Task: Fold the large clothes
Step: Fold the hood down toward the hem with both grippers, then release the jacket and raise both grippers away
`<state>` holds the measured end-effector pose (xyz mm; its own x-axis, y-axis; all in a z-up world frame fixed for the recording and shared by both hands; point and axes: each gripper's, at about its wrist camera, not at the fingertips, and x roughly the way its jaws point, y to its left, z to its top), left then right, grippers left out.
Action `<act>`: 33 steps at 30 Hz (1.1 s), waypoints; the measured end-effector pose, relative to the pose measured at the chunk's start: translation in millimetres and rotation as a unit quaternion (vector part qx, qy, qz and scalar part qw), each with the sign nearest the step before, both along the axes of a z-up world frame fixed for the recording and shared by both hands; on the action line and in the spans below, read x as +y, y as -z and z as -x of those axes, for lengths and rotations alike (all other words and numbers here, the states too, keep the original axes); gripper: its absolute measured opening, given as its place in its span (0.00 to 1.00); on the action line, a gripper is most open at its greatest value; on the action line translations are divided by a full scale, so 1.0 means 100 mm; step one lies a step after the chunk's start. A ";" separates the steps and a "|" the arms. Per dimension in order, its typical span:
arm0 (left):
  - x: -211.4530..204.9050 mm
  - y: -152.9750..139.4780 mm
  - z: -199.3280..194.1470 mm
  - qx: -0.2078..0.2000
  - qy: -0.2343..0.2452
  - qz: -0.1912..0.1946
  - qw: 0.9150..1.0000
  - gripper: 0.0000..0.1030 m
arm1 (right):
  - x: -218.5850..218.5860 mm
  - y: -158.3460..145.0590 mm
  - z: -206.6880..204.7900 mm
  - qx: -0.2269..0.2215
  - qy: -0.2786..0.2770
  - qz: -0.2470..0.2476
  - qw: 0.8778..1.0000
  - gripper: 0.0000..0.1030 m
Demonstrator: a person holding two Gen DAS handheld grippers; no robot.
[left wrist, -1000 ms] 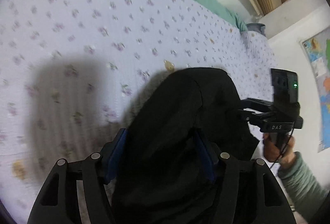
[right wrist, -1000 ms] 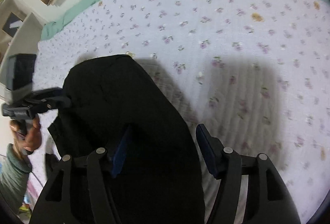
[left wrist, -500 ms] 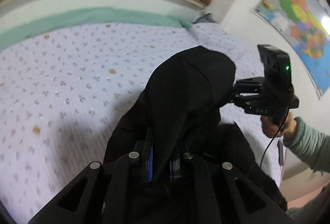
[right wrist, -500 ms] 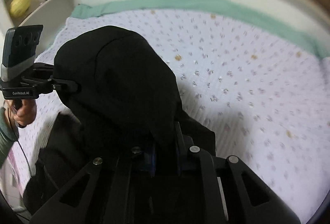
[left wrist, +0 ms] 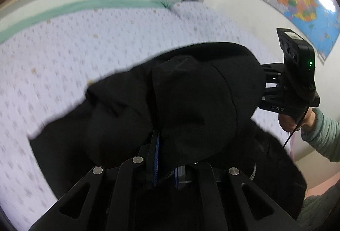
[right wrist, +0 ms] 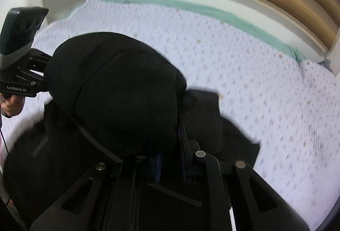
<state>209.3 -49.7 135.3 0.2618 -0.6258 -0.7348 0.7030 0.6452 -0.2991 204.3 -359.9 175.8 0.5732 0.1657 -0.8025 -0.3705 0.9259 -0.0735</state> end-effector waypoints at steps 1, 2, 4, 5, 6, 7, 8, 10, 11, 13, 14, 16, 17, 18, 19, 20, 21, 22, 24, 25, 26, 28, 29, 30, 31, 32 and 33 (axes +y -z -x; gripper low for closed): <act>0.02 0.10 0.07 0.006 0.001 0.003 1.000 0.10 | -0.02 0.09 0.08 0.002 0.000 -0.005 1.000 0.16; 0.04 0.19 0.14 0.011 0.004 0.005 1.000 0.10 | -0.01 0.19 0.16 0.005 0.002 -0.013 1.000 0.16; 0.06 0.37 0.30 0.001 0.010 -0.004 1.000 0.13 | 0.01 0.33 0.32 -0.001 -0.001 -0.019 1.000 0.17; 0.07 0.43 0.35 -0.003 0.008 -0.007 1.000 0.13 | 0.03 0.39 0.40 -0.009 -0.003 -0.017 1.000 0.17; 0.09 0.48 0.39 -0.007 0.002 -0.007 1.000 0.13 | 0.06 0.48 0.49 -0.021 -0.004 -0.011 1.000 0.18; 0.10 0.52 0.42 -0.009 -0.009 -0.004 1.000 0.13 | 0.05 0.53 0.54 -0.027 -0.001 -0.007 1.000 0.18; 0.12 0.55 0.45 -0.006 -0.023 0.001 1.000 0.13 | 0.06 0.58 0.60 -0.031 0.005 -0.005 1.000 0.19; 0.16 0.55 0.51 0.001 -0.052 0.009 0.999 0.13 | 0.09 0.67 0.70 -0.027 0.018 -0.002 0.999 0.25; 0.18 0.54 0.56 0.004 -0.063 0.003 0.998 0.13 | 0.10 0.68 0.75 -0.025 0.024 0.004 0.999 0.26; 0.23 0.41 0.73 -0.009 -0.082 -0.020 0.996 0.13 | 0.09 0.65 0.86 -0.023 0.039 0.011 0.999 0.27; 0.27 0.31 0.86 -0.032 -0.094 -0.026 0.995 0.13 | 0.07 0.58 0.97 -0.028 0.052 0.014 0.998 0.27; 0.41 -0.03 1.27 -0.101 -0.118 -0.031 0.987 0.13 | 0.00 0.39 1.26 -0.054 0.071 0.010 0.996 0.27; 0.50 -0.22 1.48 -0.124 -0.120 -0.028 0.985 0.13 | -0.12 0.27 1.40 -0.067 0.075 0.002 0.995 0.27; 0.58 -0.41 1.68 -0.137 -0.123 -0.023 0.983 0.14 | -0.17 0.17 1.55 -0.075 0.078 -0.005 0.994 0.27; 0.65 -0.58 1.85 -0.143 -0.128 -0.018 0.981 0.15 | -0.22 0.01 1.72 -0.081 0.080 -0.020 0.993 0.27; 0.71 -0.76 1.99 -0.150 -0.136 -0.017 0.979 0.15 | -0.27 -0.14 1.86 -0.083 0.077 -0.038 0.993 0.28; 0.75 -0.93 2.14 -0.160 -0.149 -0.020 0.976 0.15 | -0.31 -0.28 1.96 -0.086 0.074 -0.055 0.992 0.28; 0.79 -1.09 2.25 -0.176 -0.163 -0.018 0.971 0.15 | -0.34 -0.47 2.07 -0.092 0.072 -0.072 0.991 0.28; 0.79 -1.38 2.48 -0.209 -0.180 0.006 0.961 0.15 | -0.36 -0.83 2.18 -0.107 0.075 -0.105 0.986 0.28; 0.76 -1.50 2.49 -0.216 -0.186 0.019 0.958 0.15 | -0.37 -0.98 2.17 -0.112 0.072 -0.124 0.983 0.28; 0.73 -1.56 2.48 -0.217 -0.193 0.032 0.956 0.15 | -0.28 -1.11 2.12 -0.115 0.065 -0.148 0.980 0.29; 0.57 -1.58 2.29 -0.196 -0.193 0.050 0.960 0.16 | -0.22 -1.19 1.95 -0.108 0.064 -0.178 0.976 0.33; 0.48 -1.53 2.14 -0.179 -0.188 0.056 0.964 0.16 | -0.17 -1.19 1.78 -0.101 0.076 -0.183 0.975 0.36; 0.36 -1.47 1.95 -0.162 -0.183 0.061 0.968 0.16 | -0.14 -1.17 1.64 -0.093 0.083 -0.188 0.974 0.45; 0.22 -1.37 1.75 -0.156 -0.182 0.054 0.969 0.16 | -0.11 -1.13 1.45 -0.078 0.087 -0.196 0.974 0.63; 0.11 -1.28 1.60 -0.158 -0.185 0.043 0.969 0.16 | -0.09 -1.07 1.27 -0.064 0.092 -0.200 0.973 0.70; -0.02 -1.11 1.38 -0.145 -0.183 0.032 0.972 0.16 | -0.05 -0.95 1.05 -0.050 0.103 -0.200 0.973 0.75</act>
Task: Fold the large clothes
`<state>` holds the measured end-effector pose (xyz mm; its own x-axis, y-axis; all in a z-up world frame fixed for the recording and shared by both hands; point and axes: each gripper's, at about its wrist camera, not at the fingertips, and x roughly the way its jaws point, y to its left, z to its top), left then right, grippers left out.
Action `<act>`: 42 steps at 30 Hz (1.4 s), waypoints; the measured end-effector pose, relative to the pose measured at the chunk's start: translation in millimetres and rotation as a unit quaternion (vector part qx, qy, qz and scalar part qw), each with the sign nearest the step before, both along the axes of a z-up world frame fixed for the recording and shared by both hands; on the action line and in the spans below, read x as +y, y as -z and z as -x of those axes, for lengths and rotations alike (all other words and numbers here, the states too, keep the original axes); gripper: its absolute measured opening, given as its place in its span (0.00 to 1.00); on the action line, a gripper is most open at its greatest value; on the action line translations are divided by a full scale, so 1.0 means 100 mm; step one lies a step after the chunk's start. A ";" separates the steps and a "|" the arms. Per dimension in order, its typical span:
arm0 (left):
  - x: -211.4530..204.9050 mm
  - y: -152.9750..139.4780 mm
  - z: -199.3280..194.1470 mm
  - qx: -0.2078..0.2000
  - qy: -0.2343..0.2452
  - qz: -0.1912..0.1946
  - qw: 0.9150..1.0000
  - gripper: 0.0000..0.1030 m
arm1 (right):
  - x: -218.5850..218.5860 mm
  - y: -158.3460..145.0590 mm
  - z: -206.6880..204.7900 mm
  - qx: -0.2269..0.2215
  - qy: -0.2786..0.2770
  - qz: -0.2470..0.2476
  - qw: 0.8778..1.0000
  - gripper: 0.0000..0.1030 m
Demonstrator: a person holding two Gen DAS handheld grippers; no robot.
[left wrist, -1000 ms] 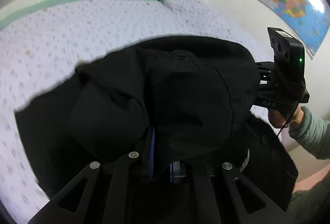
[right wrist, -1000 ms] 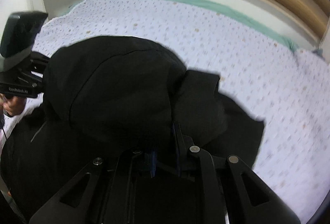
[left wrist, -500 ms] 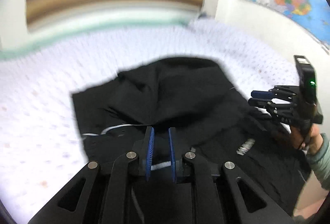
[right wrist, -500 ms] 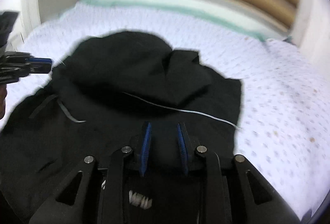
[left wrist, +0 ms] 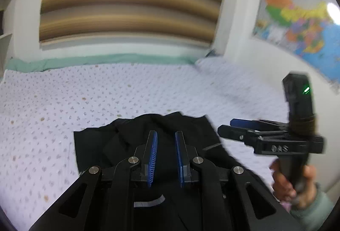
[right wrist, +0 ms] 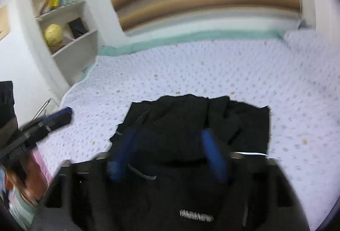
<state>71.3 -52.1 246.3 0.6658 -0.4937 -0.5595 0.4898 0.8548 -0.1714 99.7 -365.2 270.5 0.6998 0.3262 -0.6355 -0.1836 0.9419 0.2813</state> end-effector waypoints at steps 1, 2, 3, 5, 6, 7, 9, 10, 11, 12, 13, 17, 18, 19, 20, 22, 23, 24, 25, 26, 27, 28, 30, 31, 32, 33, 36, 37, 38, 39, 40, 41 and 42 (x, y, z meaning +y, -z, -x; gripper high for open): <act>-0.09 0.20 -0.24 0.034 0.005 0.003 0.999 0.16 | 0.03 0.12 -0.16 0.013 0.002 0.001 1.000 0.75; -0.16 0.44 -0.47 0.081 0.011 0.013 0.997 0.16 | 0.07 0.25 -0.32 0.031 0.003 0.006 1.000 0.75; -0.20 0.64 -0.62 0.122 0.015 0.022 0.992 0.16 | 0.09 0.40 -0.46 0.051 0.014 0.020 0.998 0.73; -0.24 1.10 -0.84 0.190 0.006 0.023 0.981 0.16 | 0.15 0.73 -0.60 0.084 0.023 0.042 0.995 0.63; -0.26 1.36 -0.88 0.217 -0.001 0.003 0.976 0.16 | 0.17 0.92 -0.67 0.105 0.004 0.037 0.994 0.57; -0.29 1.56 -0.91 0.236 -0.009 -0.020 0.971 0.15 | 0.18 1.08 -0.69 0.116 -0.008 0.032 0.993 0.53; -0.30 1.88 -0.83 0.251 -0.013 -0.022 0.968 0.15 | 0.25 1.40 -0.70 0.140 -0.024 0.066 0.988 0.53; -0.29 1.95 -0.77 0.245 -0.013 -0.017 0.969 0.15 | 0.31 1.57 -0.67 0.153 -0.027 0.100 0.983 0.52; -0.29 1.99 -0.76 0.242 -0.012 -0.016 0.970 0.15 | 0.36 1.73 -0.63 0.161 -0.027 0.125 0.979 0.52; -0.30 2.00 -0.76 0.242 -0.012 -0.016 0.970 0.15 | 0.38 1.82 -0.61 0.159 -0.027 0.135 0.978 0.52; -0.31 1.99 -0.77 0.247 -0.011 -0.016 0.969 0.15 | 0.40 1.87 -0.60 0.152 -0.023 0.143 0.978 0.52; -0.23 1.76 -0.73 0.241 0.001 -0.002 0.971 0.14 | 0.39 1.75 -0.60 0.147 -0.018 0.141 0.979 0.52; -0.20 1.66 -0.66 0.227 0.004 -0.007 0.974 0.14 | 0.40 1.62 -0.51 0.126 -0.022 0.158 0.979 0.53; -0.16 1.57 -0.57 0.208 0.003 -0.016 0.978 0.14 | 0.40 1.49 -0.41 0.105 -0.024 0.170 0.980 0.54; -0.12 1.45 -0.45 0.184 -0.002 -0.028 0.983 0.14 | 0.38 1.33 -0.29 0.077 -0.025 0.177 0.981 0.55; -0.03 1.23 -0.25 0.136 -0.024 -0.036 0.990 0.14 | 0.33 1.11 -0.11 0.040 -0.032 0.167 0.985 0.59; 0.01 1.14 -0.18 0.121 -0.037 -0.026 0.992 0.15 | 0.30 1.04 -0.06 0.033 -0.036 0.153 0.987 0.59; 0.04 1.11 -0.17 0.119 -0.048 -0.015 0.992 0.16 | 0.29 1.01 -0.04 0.034 -0.039 0.138 0.989 0.59; 0.07 1.09 -0.18 0.125 -0.058 0.000 0.991 0.19 | 0.27 1.02 -0.07 0.041 -0.041 0.118 0.991 0.59; 0.09 1.13 -0.22 0.141 -0.065 0.022 0.988 0.20 | 0.26 1.07 -0.11 0.051 -0.041 0.102 0.993 0.59; 0.09 1.18 -0.28 0.153 -0.062 0.032 0.986 0.23 | 0.27 1.15 -0.16 0.061 -0.036 0.099 0.993 0.59; 0.04 1.30 -0.36 0.173 -0.056 0.032 0.983 0.24 | 0.28 1.25 -0.23 0.069 -0.032 0.103 0.992 0.59; 0.00 1.63 -0.55 0.216 -0.058 0.012 0.975 0.24 | 0.33 1.55 -0.38 0.099 -0.023 0.118 0.988 0.59; 0.00 1.80 -0.62 0.241 -0.054 0.018 0.969 0.24 | 0.38 1.70 -0.42 0.121 -0.024 0.122 0.985 0.58; 0.03 1.95 -0.65 0.253 -0.055 0.040 0.965 0.25 | 0.35 1.90 -0.50 0.144 -0.023 0.112 0.983 0.58; 0.06 1.99 -0.66 0.252 -0.054 0.053 0.965 0.25 | 0.30 1.99 -0.54 0.142 -0.021 0.096 0.985 0.59; 0.04 1.97 -0.62 0.244 -0.048 0.056 0.967 0.25 | 0.30 2.03 -0.46 0.104 -0.016 0.087 0.991 0.59; 0.01 1.97 -0.64 0.240 -0.048 0.051 0.968 0.25 | 0.31 2.03 -0.44 0.096 -0.014 0.090 0.991 0.59; -0.02 1.93 -0.60 0.231 -0.046 0.043 0.971 0.25 | 0.32 2.04 -0.40 0.086 -0.012 0.091 0.992 0.59; -0.04 1.88 -0.58 0.225 -0.045 0.037 0.973 0.25 | 0.32 2.03 -0.36 0.077 -0.010 0.086 0.993 0.60; -0.05 1.79 -0.51 0.218 -0.040 0.030 0.975 0.25 | 0.29 2.01 -0.32 0.074 -0.009 0.078 0.994 0.60; -0.06 1.71 -0.44 0.212 -0.034 0.028 0.976 0.25 | 0.26 1.97 -0.26 0.075 -0.005 0.066 0.995 0.60; -0.05 1.60 -0.33 0.203 -0.023 0.029 0.978 0.25 | 0.21 1.91 -0.18 0.078 0.000 0.045 0.996 0.63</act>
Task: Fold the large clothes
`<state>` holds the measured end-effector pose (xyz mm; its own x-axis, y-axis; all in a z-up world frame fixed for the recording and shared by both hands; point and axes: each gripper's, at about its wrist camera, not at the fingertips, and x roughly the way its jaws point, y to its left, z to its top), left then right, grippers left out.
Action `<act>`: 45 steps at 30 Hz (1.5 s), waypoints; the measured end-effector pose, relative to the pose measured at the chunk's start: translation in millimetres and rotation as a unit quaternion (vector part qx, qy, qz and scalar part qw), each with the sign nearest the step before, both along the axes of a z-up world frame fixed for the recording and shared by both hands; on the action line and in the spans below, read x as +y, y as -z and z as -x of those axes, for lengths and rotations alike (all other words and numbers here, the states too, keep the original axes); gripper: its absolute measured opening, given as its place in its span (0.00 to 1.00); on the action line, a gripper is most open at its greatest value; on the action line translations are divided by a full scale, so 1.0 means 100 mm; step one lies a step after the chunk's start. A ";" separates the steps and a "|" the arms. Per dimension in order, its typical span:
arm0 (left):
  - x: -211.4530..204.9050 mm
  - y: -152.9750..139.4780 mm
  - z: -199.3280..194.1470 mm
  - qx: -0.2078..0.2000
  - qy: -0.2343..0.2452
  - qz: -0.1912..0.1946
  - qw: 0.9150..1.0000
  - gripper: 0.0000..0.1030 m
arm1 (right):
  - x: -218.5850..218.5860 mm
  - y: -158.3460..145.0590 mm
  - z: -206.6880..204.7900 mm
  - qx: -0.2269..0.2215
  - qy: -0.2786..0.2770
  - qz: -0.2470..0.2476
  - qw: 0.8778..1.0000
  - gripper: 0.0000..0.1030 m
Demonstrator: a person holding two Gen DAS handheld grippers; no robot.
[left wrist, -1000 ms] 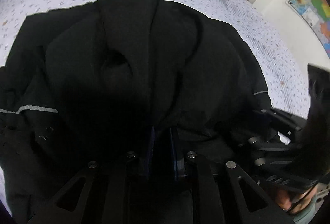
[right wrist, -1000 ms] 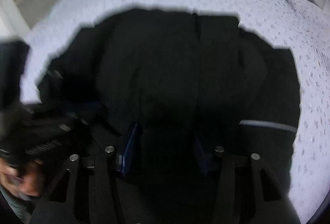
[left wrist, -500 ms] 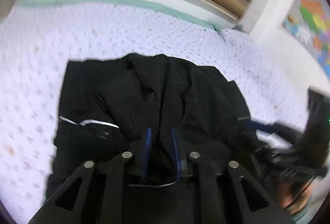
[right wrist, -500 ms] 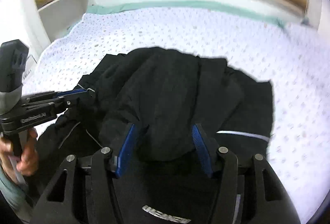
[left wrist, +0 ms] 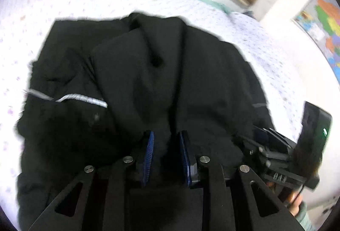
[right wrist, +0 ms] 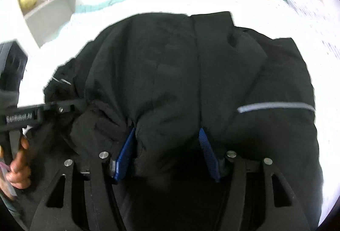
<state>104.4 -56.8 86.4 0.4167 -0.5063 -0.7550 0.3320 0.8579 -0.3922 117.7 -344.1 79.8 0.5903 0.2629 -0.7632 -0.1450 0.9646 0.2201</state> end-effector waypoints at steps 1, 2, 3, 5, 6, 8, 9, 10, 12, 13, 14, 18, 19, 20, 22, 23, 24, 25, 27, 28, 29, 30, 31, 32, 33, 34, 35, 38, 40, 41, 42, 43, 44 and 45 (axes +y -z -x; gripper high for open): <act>0.04 -0.10 0.11 -0.009 0.009 0.003 1.000 0.25 | -0.04 -0.05 0.08 0.001 0.003 -0.016 1.000 0.65; 0.08 -0.21 0.25 -0.019 0.019 0.001 1.000 0.25 | -0.08 -0.11 0.18 0.000 0.004 -0.030 1.000 0.65; 0.15 -0.32 0.42 -0.031 0.023 -0.004 0.999 0.25 | -0.11 -0.19 0.30 -0.002 0.007 -0.036 0.999 0.65; 0.32 -0.51 0.72 -0.053 0.025 -0.017 0.998 0.28 | -0.17 -0.37 0.62 -0.014 0.011 -0.029 0.999 0.65; 0.44 -0.58 0.87 -0.058 0.020 -0.023 0.998 0.37 | -0.20 -0.43 0.77 -0.019 0.014 -0.023 0.999 0.65; 0.68 -0.61 1.16 -0.062 0.002 -0.035 0.997 0.53 | -0.34 -0.58 1.18 -0.033 0.033 -0.009 0.999 0.65; 0.82 -0.60 1.29 -0.062 -0.012 -0.039 0.997 0.54 | -0.41 -0.61 1.30 -0.037 0.042 -0.005 0.998 0.66; 1.01 -0.56 1.44 -0.059 -0.025 -0.040 0.997 0.54 | -0.48 -0.64 1.50 -0.039 0.058 -0.001 0.998 0.67; 1.50 -0.39 1.70 -0.039 -0.059 -0.038 0.997 0.54 | -0.66 -0.64 1.81 -0.036 0.089 -0.003 0.995 0.69; 1.73 -0.24 1.69 -0.031 -0.075 -0.036 0.996 0.54 | -0.80 -0.63 1.97 -0.032 0.104 -0.009 0.994 0.69; 1.88 -0.16 1.76 -0.019 -0.092 -0.034 0.995 0.54 | -0.89 -0.59 2.09 -0.025 0.119 -0.012 0.992 0.69; 2.37 0.16 1.89 0.026 -0.151 -0.010 0.988 0.54 | -1.11 -0.50 2.37 -0.005 0.160 0.006 0.987 0.69; 2.47 0.23 1.92 0.037 -0.159 0.005 0.986 0.54 | -1.15 -0.49 2.44 -0.004 0.168 0.015 0.986 0.69; 2.53 0.27 1.96 0.044 -0.162 0.017 0.986 0.54 | -1.19 -0.49 2.52 -0.002 0.178 0.027 0.984 0.69; 2.60 0.34 1.99 0.055 -0.154 0.041 0.986 0.54 | -1.24 -0.45 2.59 0.011 0.196 0.045 0.980 0.69; 2.60 0.35 2.00 0.057 -0.151 0.041 0.986 0.54 | -1.29 -0.43 2.63 0.019 0.207 0.051 0.977 0.69; 2.62 0.36 2.00 0.054 -0.146 0.040 0.987 0.54 | -1.33 -0.41 2.66 0.025 0.223 0.059 0.973 0.69; 2.64 0.36 2.02 0.056 -0.143 0.040 0.987 0.54 | -1.39 -0.39 2.70 0.035 0.244 0.069 0.967 0.68; 2.64 0.33 2.03 0.054 -0.140 0.049 0.987 0.54 | -1.49 -0.33 2.79 0.050 0.251 0.056 0.965 0.66; 2.65 0.33 2.02 0.057 -0.133 0.058 0.988 0.54 | -1.54 -0.30 2.82 0.055 0.248 0.041 0.966 0.66; 2.60 0.31 2.01 0.061 -0.126 0.066 0.988 0.54 | -1.57 -0.28 2.85 0.059 0.246 0.022 0.967 0.66; 2.56 0.32 1.99 0.069 -0.114 0.078 0.988 0.54 | -1.61 -0.25 2.89 0.062 0.240 -0.001 0.969 0.66; 2.52 0.34 1.98 0.078 -0.102 0.091 0.988 0.54 | -1.61 -0.25 2.90 0.063 0.237 -0.013 0.969 0.64; 2.52 0.38 1.96 0.088 -0.089 0.112 0.986 0.54 | -1.62 -0.23 2.92 0.062 0.232 -0.026 0.970 0.61; 2.52 0.43 1.92 0.099 -0.087 0.132 0.982 0.54 | -1.63 -0.22 2.94 0.060 0.227 -0.033 0.971 0.54; 2.52 0.48 1.89 0.108 -0.092 0.135 0.981 0.54 | -1.61 -0.20 2.92 0.063 0.224 -0.040 0.972 0.50; 2.51 0.50 1.86 0.113 -0.095 0.137 0.979 0.54 | -1.61 -0.16 2.91 0.069 0.224 -0.042 0.971 0.50; 2.45 0.46 1.83 0.104 -0.082 0.143 0.981 0.54 | -1.51 -0.12 2.87 0.074 0.215 -0.027 0.974 0.47; 2.42 0.46 1.83 0.110 -0.066 0.164 0.978 0.54 | -1.44 -0.12 2.86 0.074 0.200 -0.020 0.977 0.45; 2.38 0.45 1.81 0.116 -0.055 0.182 0.975 0.54 | -1.41 -0.13 2.84 0.073 0.194 -0.021 0.978 0.44; 2.35 0.42 1.80 0.119 -0.044 0.200 0.971 0.54 | -1.39 -0.14 2.83 0.075 0.183 -0.030 0.980 0.43; 2.32 0.38 1.80 0.119 -0.034 0.221 0.967 0.54 | -1.37 -0.16 2.82 0.075 0.175 -0.044 0.981 0.43; 2.28 0.31 1.81 0.112 -0.016 0.253 0.961 0.54 | -1.35 -0.20 2.81 0.072 0.167 -0.060 0.982 0.43; 2.26 0.25 1.82 0.105 -0.009 0.267 0.958 0.54 | -1.35 -0.26 2.82 0.063 0.153 -0.086 0.982 0.43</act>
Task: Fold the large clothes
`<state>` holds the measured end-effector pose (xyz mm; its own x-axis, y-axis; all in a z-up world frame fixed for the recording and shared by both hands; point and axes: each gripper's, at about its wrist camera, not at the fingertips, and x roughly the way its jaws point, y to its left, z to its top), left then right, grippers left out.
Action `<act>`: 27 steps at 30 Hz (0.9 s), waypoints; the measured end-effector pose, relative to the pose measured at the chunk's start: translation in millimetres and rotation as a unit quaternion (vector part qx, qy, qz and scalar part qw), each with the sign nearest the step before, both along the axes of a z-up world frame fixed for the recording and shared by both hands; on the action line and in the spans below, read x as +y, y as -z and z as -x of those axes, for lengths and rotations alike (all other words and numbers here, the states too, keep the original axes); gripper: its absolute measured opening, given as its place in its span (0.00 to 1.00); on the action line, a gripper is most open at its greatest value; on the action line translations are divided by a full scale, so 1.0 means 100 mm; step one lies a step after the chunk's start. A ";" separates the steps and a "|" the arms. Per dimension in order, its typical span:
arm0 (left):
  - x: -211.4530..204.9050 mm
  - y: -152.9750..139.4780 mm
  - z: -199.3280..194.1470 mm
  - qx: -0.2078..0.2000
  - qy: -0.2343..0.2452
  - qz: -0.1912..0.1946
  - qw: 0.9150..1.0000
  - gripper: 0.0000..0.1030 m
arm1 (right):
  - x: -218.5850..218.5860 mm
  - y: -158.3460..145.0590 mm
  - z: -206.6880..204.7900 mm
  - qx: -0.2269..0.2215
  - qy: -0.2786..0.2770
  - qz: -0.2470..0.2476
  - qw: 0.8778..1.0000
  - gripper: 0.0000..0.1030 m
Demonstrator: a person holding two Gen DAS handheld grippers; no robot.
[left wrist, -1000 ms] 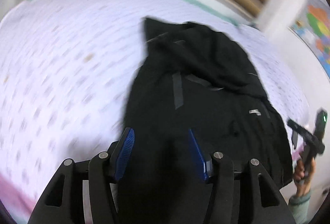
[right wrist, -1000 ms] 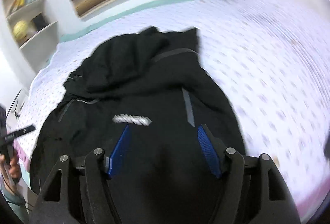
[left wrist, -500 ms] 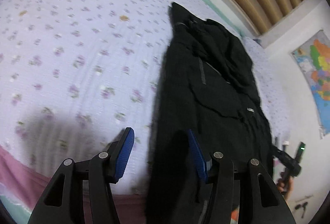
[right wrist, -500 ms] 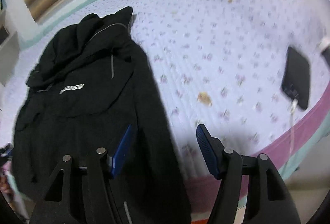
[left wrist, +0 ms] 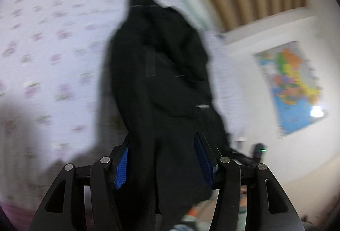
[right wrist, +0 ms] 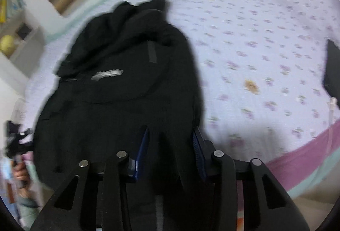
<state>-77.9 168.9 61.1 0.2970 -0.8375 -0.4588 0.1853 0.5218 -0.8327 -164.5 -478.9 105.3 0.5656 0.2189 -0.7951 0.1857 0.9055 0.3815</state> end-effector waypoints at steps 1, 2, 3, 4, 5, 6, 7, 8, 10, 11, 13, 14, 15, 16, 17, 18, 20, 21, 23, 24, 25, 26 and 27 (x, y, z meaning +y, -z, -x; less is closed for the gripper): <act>-0.03 -0.05 0.01 -0.009 0.001 0.011 1.000 0.54 | 0.00 -0.05 0.01 -0.017 -0.014 -0.034 0.999 0.43; -0.04 -0.06 0.01 -0.013 0.002 0.018 1.000 0.54 | -0.01 -0.07 0.00 -0.027 -0.025 -0.062 0.997 0.43; -0.08 -0.04 0.01 -0.013 0.004 0.023 1.000 0.54 | -0.02 -0.07 -0.01 -0.028 -0.031 -0.078 0.996 0.43; -0.12 0.01 0.02 -0.007 0.005 0.020 1.000 0.54 | -0.03 -0.03 -0.02 -0.023 -0.030 -0.087 0.995 0.43; -0.14 0.04 0.04 -0.004 0.006 0.013 1.000 0.54 | -0.02 0.02 -0.04 -0.015 -0.030 -0.090 0.995 0.43; -0.18 0.09 0.08 0.002 0.009 -0.004 1.000 0.54 | -0.02 0.08 -0.04 -0.005 -0.028 -0.091 0.995 0.43; -0.22 0.14 0.13 0.006 0.012 -0.022 1.000 0.54 | 0.01 0.13 -0.05 0.006 -0.026 -0.086 0.996 0.43; -0.24 0.17 0.17 0.007 0.015 -0.033 0.999 0.54 | 0.04 0.17 -0.04 0.015 -0.025 -0.077 0.997 0.43; -0.24 0.22 0.30 0.005 0.025 -0.042 0.999 0.54 | 0.12 0.22 0.02 0.030 -0.030 -0.051 0.998 0.43; -0.23 0.23 0.35 0.002 0.028 -0.047 0.998 0.54 | 0.18 0.21 0.06 0.035 -0.039 -0.032 0.998 0.43; -0.24 0.20 0.48 -0.007 0.038 -0.072 0.997 0.54 | 0.29 0.19 0.13 0.048 -0.056 0.001 0.997 0.43; -0.25 0.18 0.55 -0.015 0.042 -0.090 0.995 0.54 | 0.33 0.20 0.15 0.054 -0.063 0.012 0.996 0.43; -0.27 0.17 0.59 -0.020 0.047 -0.104 0.993 0.54 | 0.38 0.19 0.20 0.060 -0.072 0.021 0.995 0.43; -0.31 0.16 0.65 -0.026 0.048 -0.123 0.991 0.54 | 0.42 0.20 0.24 0.066 -0.077 0.031 0.994 0.43; -0.36 0.14 0.72 -0.034 0.041 -0.148 0.988 0.54 | 0.47 0.20 0.30 0.070 -0.080 0.043 0.993 0.43; -0.38 0.13 0.75 -0.040 0.034 -0.161 0.986 0.47 | 0.51 0.20 0.36 0.067 -0.077 0.050 0.993 0.43; -0.43 0.10 0.79 -0.047 0.018 -0.189 0.981 0.15 | 0.54 0.21 0.41 0.064 -0.067 0.068 0.993 0.31; -0.42 0.08 0.78 -0.047 0.014 -0.182 0.982 0.15 | 0.53 0.20 0.43 0.064 -0.059 0.079 0.993 0.18; -0.37 -0.01 0.77 -0.051 0.003 -0.157 0.986 0.14 | 0.45 0.12 0.46 0.054 -0.048 0.059 0.996 0.15; -0.34 -0.07 0.77 -0.056 -0.004 -0.148 0.987 0.14 | 0.41 0.08 0.48 0.049 -0.045 0.049 0.997 0.14; -0.30 -0.12 0.76 -0.060 -0.008 -0.140 0.988 0.14 | 0.36 0.02 0.50 0.044 -0.041 0.036 0.998 0.14; -0.26 -0.18 0.75 -0.065 -0.013 -0.127 0.990 0.14 | 0.30 -0.02 0.50 0.038 -0.041 0.020 0.998 0.14; -0.21 -0.25 0.72 -0.068 -0.017 -0.110 0.991 0.14 | 0.25 -0.07 0.50 0.033 -0.040 0.009 0.999 0.14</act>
